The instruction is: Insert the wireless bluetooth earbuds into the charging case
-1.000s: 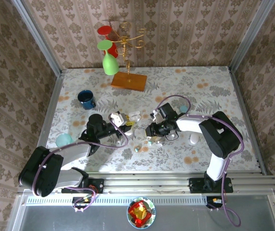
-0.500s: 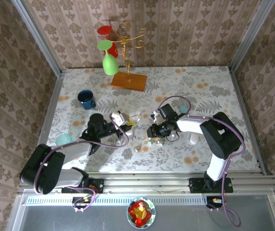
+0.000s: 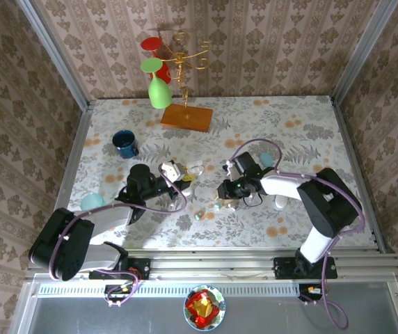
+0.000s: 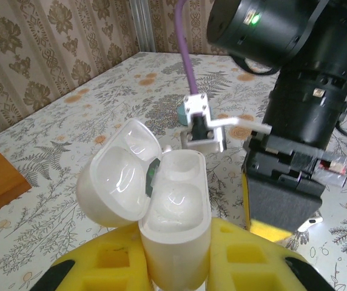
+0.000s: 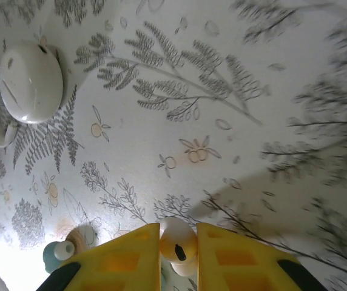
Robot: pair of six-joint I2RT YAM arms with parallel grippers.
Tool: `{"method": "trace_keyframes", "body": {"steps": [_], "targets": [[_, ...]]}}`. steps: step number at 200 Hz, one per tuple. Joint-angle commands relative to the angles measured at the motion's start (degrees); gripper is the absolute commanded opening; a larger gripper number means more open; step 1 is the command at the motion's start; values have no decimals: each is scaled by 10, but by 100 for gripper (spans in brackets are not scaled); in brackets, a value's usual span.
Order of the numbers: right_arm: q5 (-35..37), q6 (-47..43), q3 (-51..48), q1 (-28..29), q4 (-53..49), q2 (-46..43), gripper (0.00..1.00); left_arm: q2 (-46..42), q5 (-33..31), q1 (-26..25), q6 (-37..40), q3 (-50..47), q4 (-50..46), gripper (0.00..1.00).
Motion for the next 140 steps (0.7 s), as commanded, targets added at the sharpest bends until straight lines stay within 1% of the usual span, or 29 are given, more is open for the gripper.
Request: {"method": "trace_keyframes", "body": {"steps": [1,21,28,32,42,45,49,66,85,109,140], "targets": [[91,-8,-18,-2,35,-64,20,6,18,-5,7,12,2,0],[142,-19,-22,-1,39,-109,19,10,18,-7,-3,9,15,0],[153,-23,-24,-2,46,-123,19,11,18,-7,-4,6,21,0],[158,-25,-27,-1,51,-134,19,12,35,-8,-5,5,23,0],[166,-35,-33,2,71,-151,19,12,39,-8,-2,2,24,0],[169,-41,-34,3,78,-174,19,13,41,-8,-1,2,23,0],[171,-45,-35,6,82,-182,19,12,43,-8,-1,2,22,0],[189,-82,-33,18,90,-216,19,11,50,-8,-2,-3,25,0],[215,-151,-29,43,91,-252,20,12,63,-8,-2,-3,25,0],[221,-199,-16,64,80,-277,20,11,76,-8,2,4,11,0],[227,-232,-3,93,95,-276,20,15,98,-8,6,19,-17,0]]}}
